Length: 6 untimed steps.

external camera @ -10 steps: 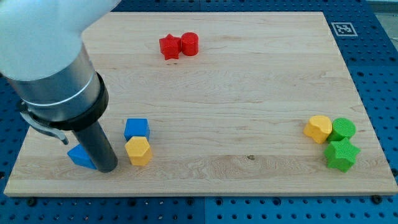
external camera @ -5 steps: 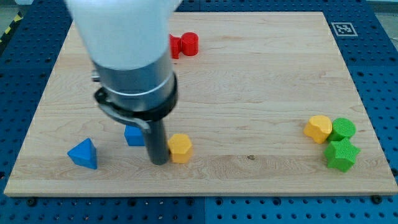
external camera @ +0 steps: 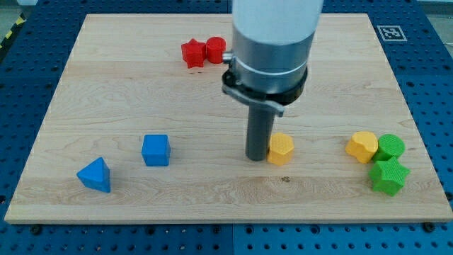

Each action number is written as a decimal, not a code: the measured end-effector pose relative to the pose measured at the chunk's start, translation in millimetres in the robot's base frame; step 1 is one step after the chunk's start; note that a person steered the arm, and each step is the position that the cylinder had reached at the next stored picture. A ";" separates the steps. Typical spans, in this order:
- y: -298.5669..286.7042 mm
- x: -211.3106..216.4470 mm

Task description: Move the yellow hexagon below the yellow heart

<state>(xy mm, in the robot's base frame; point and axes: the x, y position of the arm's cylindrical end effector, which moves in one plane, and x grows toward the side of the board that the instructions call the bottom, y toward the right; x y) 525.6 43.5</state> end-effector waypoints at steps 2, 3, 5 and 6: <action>17.4 -21.0; 39.3 -21.0; 37.5 -10.1; 34.0 -3.1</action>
<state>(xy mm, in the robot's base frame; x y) 522.5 77.5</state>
